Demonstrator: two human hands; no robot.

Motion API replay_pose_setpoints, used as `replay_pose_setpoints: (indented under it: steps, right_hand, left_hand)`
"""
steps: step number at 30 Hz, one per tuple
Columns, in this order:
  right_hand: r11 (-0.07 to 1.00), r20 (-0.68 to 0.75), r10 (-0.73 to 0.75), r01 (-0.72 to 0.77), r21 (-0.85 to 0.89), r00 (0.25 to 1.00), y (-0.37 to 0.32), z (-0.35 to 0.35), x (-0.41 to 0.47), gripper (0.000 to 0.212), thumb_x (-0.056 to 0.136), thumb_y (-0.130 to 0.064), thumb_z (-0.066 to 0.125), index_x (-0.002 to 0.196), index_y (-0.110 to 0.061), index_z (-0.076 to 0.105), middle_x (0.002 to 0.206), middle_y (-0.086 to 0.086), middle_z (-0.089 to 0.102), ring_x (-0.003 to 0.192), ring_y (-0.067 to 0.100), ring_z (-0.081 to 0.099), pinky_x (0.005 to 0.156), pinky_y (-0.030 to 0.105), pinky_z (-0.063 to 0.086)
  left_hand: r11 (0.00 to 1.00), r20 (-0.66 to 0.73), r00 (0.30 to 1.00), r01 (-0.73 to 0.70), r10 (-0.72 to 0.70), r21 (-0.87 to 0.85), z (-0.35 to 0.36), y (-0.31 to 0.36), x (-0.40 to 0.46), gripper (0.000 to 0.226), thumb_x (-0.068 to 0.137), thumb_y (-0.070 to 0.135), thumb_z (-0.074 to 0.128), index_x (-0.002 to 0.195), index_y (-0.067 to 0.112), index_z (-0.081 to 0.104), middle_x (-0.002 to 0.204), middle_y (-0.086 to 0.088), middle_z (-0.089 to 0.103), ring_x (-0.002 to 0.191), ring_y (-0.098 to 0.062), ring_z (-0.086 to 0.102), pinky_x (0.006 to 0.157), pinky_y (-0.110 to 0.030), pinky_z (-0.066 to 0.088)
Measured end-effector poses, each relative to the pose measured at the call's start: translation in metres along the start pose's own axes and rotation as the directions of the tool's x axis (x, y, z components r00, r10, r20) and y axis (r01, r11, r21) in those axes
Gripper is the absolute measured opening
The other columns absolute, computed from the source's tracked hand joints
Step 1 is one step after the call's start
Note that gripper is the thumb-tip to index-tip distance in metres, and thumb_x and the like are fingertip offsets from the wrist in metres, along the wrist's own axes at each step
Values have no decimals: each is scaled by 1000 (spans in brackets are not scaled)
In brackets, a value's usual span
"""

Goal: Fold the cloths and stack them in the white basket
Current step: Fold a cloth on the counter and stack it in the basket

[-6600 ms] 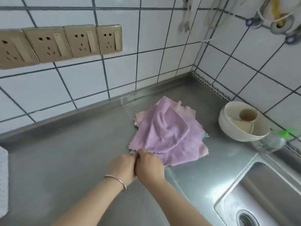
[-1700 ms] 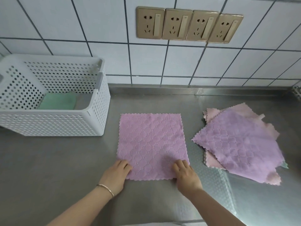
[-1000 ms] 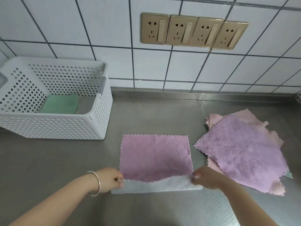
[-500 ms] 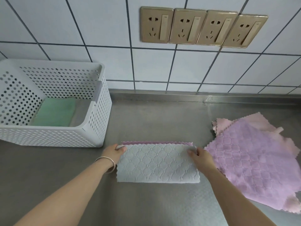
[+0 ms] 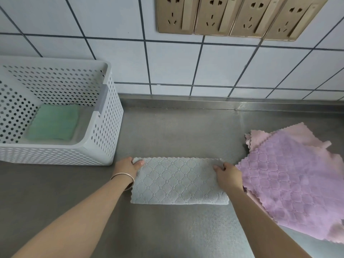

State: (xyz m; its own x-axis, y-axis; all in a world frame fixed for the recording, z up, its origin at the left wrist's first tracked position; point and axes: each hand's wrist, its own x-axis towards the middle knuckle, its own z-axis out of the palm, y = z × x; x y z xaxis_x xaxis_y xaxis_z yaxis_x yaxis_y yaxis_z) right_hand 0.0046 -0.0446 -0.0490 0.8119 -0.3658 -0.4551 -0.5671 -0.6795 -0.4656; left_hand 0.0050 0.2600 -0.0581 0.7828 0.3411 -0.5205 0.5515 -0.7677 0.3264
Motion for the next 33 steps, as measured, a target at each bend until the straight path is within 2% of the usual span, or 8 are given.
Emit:
replay_pose_setpoints:
  steps: [3, 6, 10, 12, 14, 18, 25, 33]
  right_hand:
    - [1000, -5, 24, -24, 13, 1000, 1, 3, 1, 28, 90, -24, 55, 68, -10, 45, 70, 6, 52, 78, 27, 51, 62, 29, 34]
    - [993, -30, 56, -52, 105, 998, -2, 0, -5, 28, 89, -28, 59, 105, -5, 55, 100, 13, 62, 96, 30, 57, 73, 29, 39]
    - [975, -49, 100, -88, 205, 994, 1, -6, -19, 44, 89, -31, 59, 123, -8, 44, 116, 15, 60, 100, 30, 56, 75, 32, 39]
    - [977, -53, 111, -99, 190, 992, 9, -7, -27, 47, 89, -32, 58, 126, -11, 39, 118, 13, 61, 104, 31, 57, 80, 36, 44]
    - [986, -72, 120, -110, 126, 990, 21, -4, -38, 48, 88, -32, 58, 126, -12, 38, 110, 11, 63, 101, 30, 58, 81, 38, 46]
    - [987, -111, 140, -131, 88, 984, 40, 2, -58, 36, 82, -34, 61, 108, -13, 48, 89, 1, 57, 94, 26, 55, 77, 37, 46]
    - [982, -37, 167, -170, -79, 985, 61, 17, -74, 35, 84, -53, 52, 88, -19, 60, 102, 7, 62, 97, 26, 55, 74, 32, 44]
    - [960, -95, 186, -202, -194, 978, 50, 15, -81, 34, 87, -48, 53, 107, -22, 58, 110, 0, 62, 105, 22, 57, 83, 31, 43]
  left_hand:
    - [999, -14, 1000, -2, 2, 32, 0, 2, 1, 49, 89, 50, 48, 101, 4, 60, 106, -16, 65, 97, -30, 59, 71, -29, 37]
    - [1000, -12, 1000, 16, -16, -17, 0, 4, -2, 49, 90, 49, 47, 108, 4, 60, 112, -16, 64, 103, -31, 58, 78, -30, 39]
    - [957, -47, 997, 44, -60, -286, -1, 2, -18, 40, 92, 47, 41, 93, 10, 55, 92, -12, 60, 98, -33, 59, 71, -32, 36]
    - [901, -75, 995, 24, -62, -433, 0, -2, -34, 35, 92, 40, 47, 115, 15, 53, 99, -8, 60, 102, -31, 57, 80, -33, 39]
    - [881, -89, 995, -13, -33, -473, 3, -10, -53, 38, 90, 35, 52, 127, 25, 47, 88, -2, 60, 91, -27, 57, 81, -33, 40]
    - [878, -70, 997, -12, -24, -478, 15, -27, -74, 47, 86, 27, 60, 128, 34, 42, 86, 6, 60, 83, -22, 56, 75, -30, 40]
    - [917, -109, 994, -56, 13, -395, 32, -45, -85, 54, 81, 19, 65, 130, 30, 43, 96, 3, 65, 89, -23, 59, 76, -30, 41]
    - [963, -194, 981, -83, 33, -257, 40, -50, -83, 47, 79, 18, 68, 123, 19, 52, 89, 0, 61, 86, -25, 59, 72, -30, 42]
